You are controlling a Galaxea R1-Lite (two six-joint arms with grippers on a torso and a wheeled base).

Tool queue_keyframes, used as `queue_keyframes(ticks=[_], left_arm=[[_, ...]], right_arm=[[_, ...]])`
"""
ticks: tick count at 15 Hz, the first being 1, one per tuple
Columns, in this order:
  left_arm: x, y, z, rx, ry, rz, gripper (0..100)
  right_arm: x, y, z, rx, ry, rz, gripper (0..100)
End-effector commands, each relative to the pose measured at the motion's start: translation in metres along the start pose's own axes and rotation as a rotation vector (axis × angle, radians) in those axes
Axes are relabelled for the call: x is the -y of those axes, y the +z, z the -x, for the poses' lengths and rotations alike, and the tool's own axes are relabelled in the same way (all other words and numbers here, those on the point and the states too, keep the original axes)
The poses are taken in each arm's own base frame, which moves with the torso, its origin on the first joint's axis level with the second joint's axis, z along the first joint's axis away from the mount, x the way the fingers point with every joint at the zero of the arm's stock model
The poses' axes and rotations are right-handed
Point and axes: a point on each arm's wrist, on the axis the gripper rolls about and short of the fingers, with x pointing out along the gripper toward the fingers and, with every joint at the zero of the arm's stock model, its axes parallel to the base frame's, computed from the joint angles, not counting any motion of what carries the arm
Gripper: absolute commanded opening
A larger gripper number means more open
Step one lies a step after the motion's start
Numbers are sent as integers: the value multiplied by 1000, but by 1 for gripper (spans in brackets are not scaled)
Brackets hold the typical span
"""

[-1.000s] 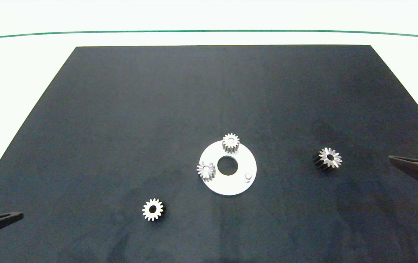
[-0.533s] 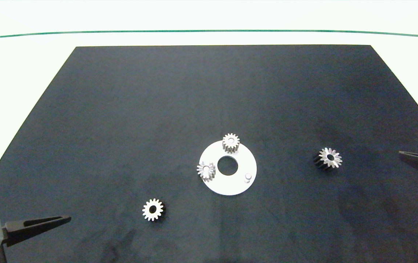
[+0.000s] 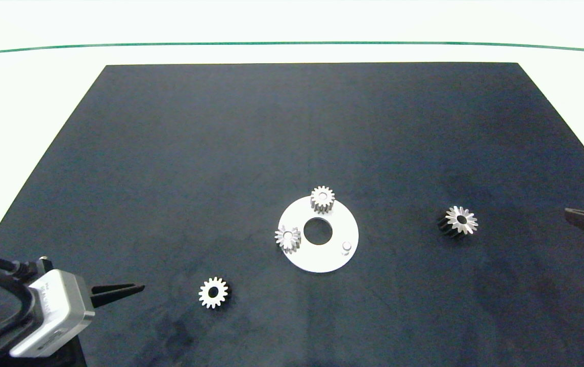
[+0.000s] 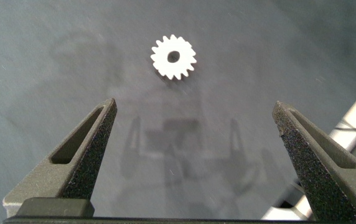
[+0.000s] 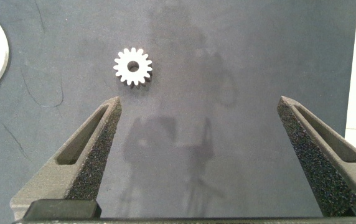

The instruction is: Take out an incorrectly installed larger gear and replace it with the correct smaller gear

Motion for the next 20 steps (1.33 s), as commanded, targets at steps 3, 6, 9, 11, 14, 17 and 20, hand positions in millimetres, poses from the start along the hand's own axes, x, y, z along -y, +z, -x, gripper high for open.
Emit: queue_keyframes(ticks=[3, 6, 9, 11, 14, 17, 20], left_arm=[[-4, -5, -30, -57, 55, -41, 100], [-5, -6, -38, -81, 51, -54, 100], [-4, -4, -45, -69, 37, -62, 100], [-6, -2, -55, -54, 44, -68, 100], [0, -2, -66, -77, 34, -81, 100], [2, 1, -75, -86, 36, -87, 100], [1, 0, -88, -82, 51, -86, 100]], right_arm=[[0, 0, 0, -2, 0, 2, 100], [0, -1, 0, -2, 0, 0, 100], [0, -1, 0, -2, 0, 0, 100], [0, -1, 0, -3, 1, -1, 100], [0, -1, 0, -2, 0, -10, 100], [0, -1, 0, -3, 1, -11, 100], [-1, -2, -1, -7, 5, -20, 100]])
